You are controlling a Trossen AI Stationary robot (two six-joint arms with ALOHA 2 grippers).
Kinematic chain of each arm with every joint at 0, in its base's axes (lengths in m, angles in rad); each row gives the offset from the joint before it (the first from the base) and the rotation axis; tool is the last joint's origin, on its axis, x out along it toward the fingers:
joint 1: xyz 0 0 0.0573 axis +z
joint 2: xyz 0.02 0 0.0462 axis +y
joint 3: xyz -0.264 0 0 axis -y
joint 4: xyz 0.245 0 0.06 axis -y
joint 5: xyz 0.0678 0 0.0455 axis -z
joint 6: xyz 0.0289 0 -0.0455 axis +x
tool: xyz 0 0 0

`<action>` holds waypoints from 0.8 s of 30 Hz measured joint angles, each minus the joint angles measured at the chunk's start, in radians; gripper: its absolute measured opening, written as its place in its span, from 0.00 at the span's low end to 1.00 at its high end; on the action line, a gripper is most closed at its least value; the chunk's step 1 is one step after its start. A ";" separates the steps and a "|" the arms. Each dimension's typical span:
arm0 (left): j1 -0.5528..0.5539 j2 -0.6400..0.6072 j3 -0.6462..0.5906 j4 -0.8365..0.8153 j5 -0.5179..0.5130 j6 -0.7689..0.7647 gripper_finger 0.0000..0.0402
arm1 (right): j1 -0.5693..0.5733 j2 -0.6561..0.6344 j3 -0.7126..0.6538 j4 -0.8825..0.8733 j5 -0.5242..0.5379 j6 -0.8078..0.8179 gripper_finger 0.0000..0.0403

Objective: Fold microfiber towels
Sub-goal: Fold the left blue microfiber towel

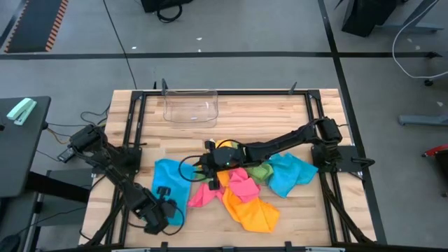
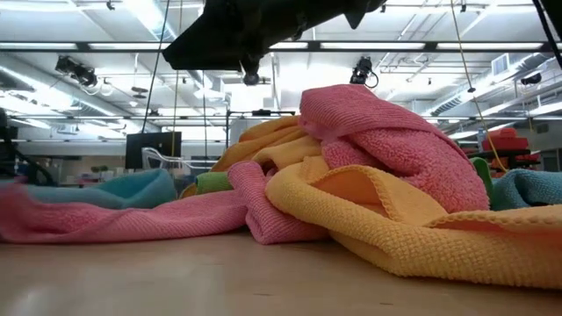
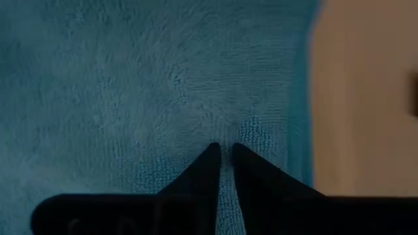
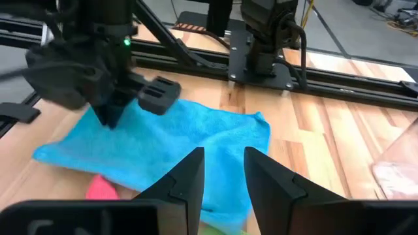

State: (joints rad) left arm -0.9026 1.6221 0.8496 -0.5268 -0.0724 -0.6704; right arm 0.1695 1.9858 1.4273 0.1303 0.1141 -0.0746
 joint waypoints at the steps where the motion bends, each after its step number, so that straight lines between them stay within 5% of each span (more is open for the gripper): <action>1: -0.005 -0.009 0.011 -0.002 0.000 0.011 0.13 | 0.003 0.000 0.000 0.000 0.003 0.001 0.29; 16: 0.016 -0.008 0.042 0.035 -0.194 0.059 0.13 | 0.025 0.193 0.098 0.082 0.012 0.021 0.29; 24: 0.025 0.085 0.046 0.043 -0.168 0.072 0.15 | 0.014 0.312 0.285 -0.132 0.010 -0.021 0.29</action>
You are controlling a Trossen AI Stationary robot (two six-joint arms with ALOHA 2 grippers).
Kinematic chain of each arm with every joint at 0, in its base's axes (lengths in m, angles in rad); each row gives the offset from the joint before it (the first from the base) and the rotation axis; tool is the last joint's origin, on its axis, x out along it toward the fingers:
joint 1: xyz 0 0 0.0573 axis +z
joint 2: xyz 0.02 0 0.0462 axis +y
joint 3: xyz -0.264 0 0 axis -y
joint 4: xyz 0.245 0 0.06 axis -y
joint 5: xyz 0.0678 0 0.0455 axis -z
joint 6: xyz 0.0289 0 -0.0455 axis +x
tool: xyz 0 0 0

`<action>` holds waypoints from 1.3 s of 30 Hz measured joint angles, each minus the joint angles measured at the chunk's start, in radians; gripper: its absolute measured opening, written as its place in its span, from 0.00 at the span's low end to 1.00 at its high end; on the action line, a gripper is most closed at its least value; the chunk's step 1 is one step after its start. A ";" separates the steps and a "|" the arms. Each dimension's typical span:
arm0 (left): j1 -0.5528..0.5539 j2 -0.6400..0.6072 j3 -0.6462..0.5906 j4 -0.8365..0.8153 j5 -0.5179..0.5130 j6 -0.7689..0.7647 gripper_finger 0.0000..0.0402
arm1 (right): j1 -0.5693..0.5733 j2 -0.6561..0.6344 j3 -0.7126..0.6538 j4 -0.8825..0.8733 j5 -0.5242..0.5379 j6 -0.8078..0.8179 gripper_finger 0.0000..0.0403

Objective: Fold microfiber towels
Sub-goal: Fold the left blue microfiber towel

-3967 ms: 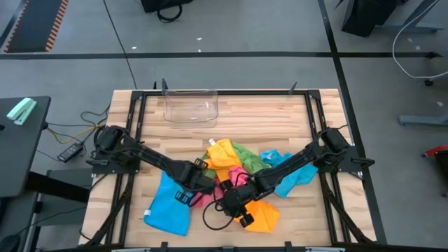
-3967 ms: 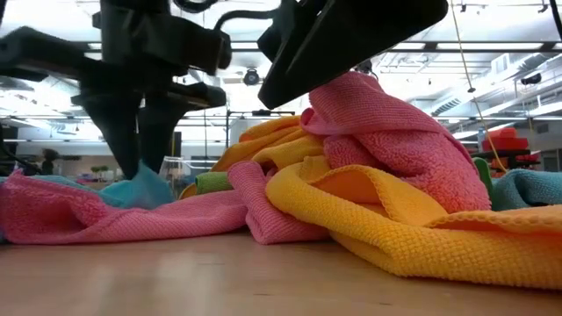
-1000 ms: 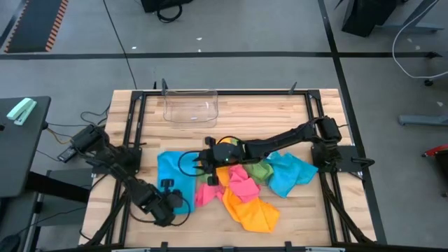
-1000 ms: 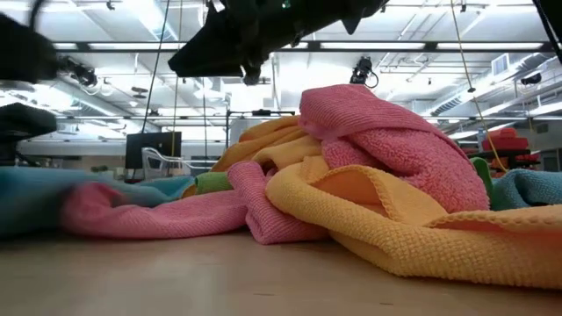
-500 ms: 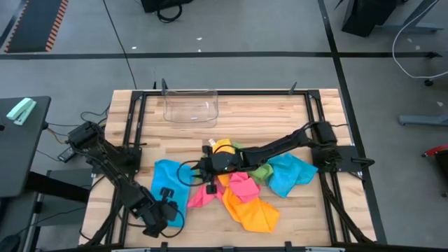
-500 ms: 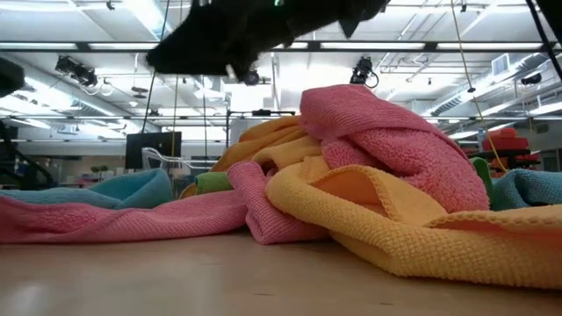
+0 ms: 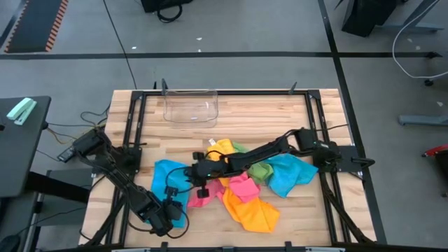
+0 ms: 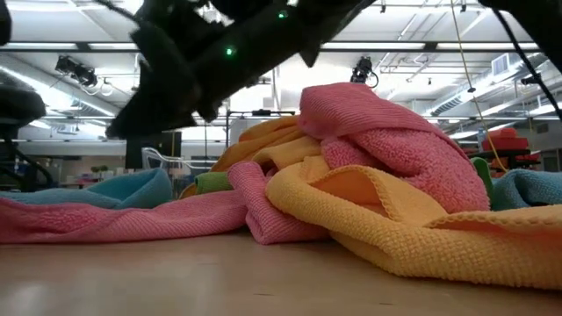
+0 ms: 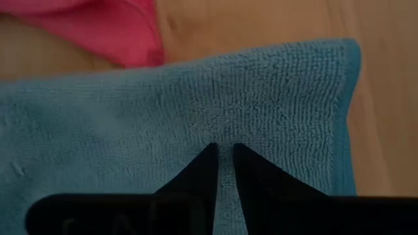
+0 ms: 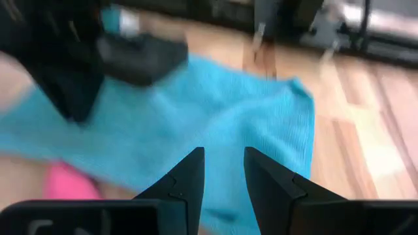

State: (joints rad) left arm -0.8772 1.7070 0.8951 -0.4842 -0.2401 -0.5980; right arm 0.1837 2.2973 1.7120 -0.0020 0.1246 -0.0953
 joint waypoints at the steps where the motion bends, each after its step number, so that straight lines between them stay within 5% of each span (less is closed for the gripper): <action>1: 0.000 0.007 0.002 -0.001 0.010 -0.001 0.14 | -0.002 0.018 0.029 -0.035 0.000 -0.013 0.29; 17: -0.065 0.008 0.000 -0.038 0.051 -0.127 0.11 | -0.039 0.077 0.113 -0.287 -0.010 -0.113 0.29; 39: -0.110 0.005 -0.001 -0.073 0.089 -0.210 0.08 | -0.056 -0.005 0.111 -0.339 -0.041 -0.255 0.31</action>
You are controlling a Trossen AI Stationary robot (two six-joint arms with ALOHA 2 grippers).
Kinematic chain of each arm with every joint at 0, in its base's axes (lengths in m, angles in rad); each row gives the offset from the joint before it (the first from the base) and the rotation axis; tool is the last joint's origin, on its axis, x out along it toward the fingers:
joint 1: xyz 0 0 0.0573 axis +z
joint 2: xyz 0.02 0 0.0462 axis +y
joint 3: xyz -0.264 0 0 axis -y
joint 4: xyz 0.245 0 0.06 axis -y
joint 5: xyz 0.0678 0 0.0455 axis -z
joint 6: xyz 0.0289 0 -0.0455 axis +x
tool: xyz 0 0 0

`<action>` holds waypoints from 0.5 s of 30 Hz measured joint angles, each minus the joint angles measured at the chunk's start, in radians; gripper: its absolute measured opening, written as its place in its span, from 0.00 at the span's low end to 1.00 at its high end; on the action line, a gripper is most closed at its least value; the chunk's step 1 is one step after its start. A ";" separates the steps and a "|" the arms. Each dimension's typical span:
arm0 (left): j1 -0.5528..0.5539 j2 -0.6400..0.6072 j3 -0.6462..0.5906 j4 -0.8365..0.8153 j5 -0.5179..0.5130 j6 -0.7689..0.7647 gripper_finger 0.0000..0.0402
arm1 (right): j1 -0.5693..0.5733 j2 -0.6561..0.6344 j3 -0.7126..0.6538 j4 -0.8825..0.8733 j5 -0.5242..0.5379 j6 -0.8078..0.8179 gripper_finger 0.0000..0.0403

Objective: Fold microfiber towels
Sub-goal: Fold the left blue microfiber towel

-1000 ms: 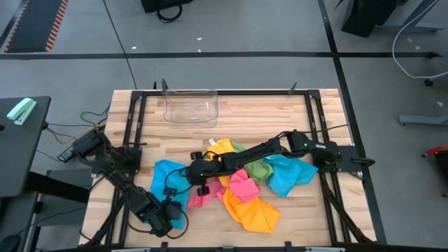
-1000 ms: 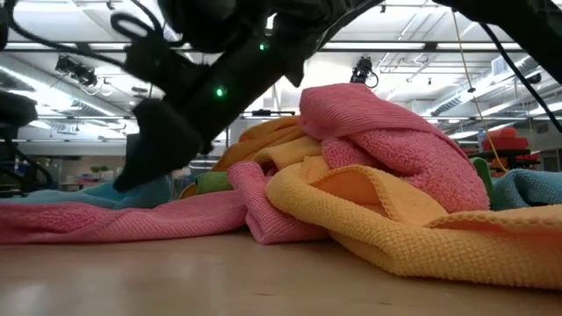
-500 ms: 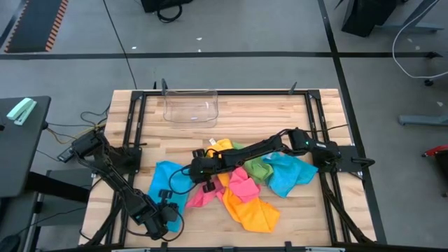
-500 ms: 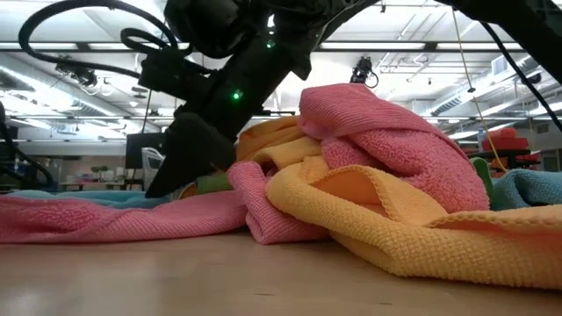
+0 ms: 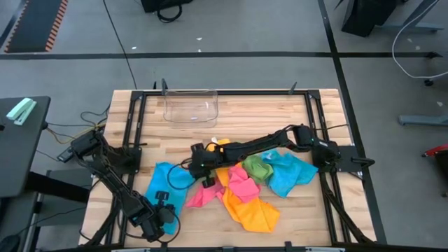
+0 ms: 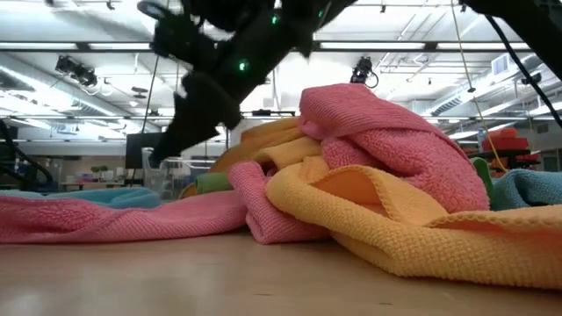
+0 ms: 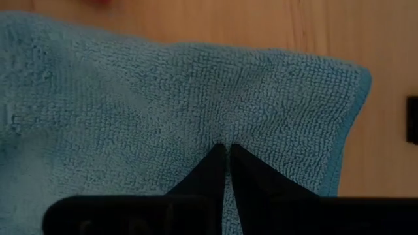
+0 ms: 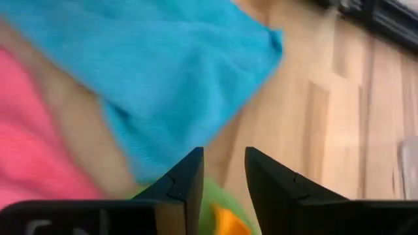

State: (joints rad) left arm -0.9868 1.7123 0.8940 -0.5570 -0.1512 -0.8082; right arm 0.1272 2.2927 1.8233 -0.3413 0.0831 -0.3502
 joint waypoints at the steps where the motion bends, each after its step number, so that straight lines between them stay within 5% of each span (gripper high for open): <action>1: 0.000 -0.005 0.000 -0.003 0.001 0.000 0.09 | 0.013 -0.002 0.000 -0.017 -0.002 -0.021 0.32; 15: 0.000 -0.006 -0.001 -0.014 0.000 0.000 0.07 | 0.042 0.055 -0.040 0.025 0.078 0.059 0.59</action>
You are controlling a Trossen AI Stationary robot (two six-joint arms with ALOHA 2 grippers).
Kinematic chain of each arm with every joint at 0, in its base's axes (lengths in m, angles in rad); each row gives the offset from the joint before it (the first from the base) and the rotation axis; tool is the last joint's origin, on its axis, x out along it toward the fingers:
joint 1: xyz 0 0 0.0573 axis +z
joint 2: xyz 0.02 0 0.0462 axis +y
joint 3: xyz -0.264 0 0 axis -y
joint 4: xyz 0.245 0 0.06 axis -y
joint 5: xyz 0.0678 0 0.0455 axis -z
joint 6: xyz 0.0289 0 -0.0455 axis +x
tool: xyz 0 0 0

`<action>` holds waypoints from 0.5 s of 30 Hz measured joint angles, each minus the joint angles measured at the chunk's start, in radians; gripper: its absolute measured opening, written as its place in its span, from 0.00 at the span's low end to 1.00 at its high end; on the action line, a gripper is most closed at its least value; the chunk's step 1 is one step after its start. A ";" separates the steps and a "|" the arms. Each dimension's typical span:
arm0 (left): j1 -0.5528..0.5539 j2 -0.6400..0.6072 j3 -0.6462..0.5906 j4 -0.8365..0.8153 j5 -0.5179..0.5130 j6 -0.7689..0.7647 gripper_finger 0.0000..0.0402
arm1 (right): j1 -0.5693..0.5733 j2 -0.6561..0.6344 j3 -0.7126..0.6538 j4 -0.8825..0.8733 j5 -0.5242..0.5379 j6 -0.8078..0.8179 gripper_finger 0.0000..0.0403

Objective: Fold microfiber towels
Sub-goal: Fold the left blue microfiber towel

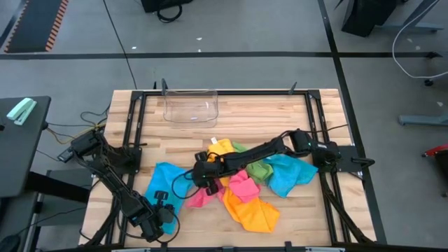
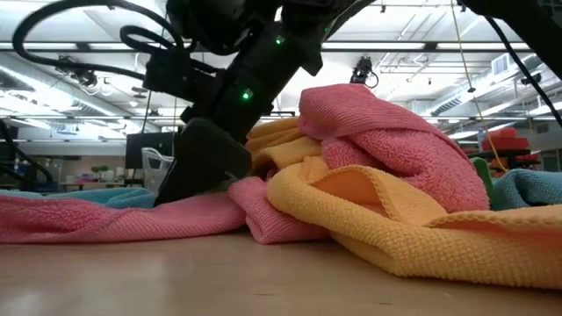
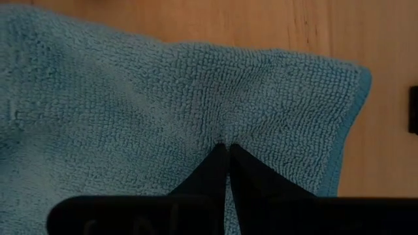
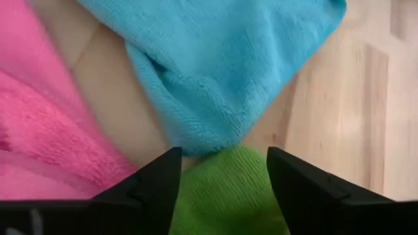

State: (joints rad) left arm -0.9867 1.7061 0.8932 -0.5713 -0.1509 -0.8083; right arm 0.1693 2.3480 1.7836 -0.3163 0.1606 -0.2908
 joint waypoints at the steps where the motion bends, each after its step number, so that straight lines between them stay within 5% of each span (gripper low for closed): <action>1: 0.000 0.000 0.000 0.000 -0.001 0.001 0.07 | 0.000 0.000 -0.002 0.005 -0.003 -0.008 0.59; 15: 0.006 0.000 0.000 -0.001 -0.046 0.009 0.04 | -0.003 -0.004 -0.142 0.258 -0.131 0.001 0.56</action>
State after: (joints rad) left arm -0.9802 1.7061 0.8928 -0.5722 -0.1965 -0.7998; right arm 0.1663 2.3444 1.6412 -0.0585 0.0299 -0.2903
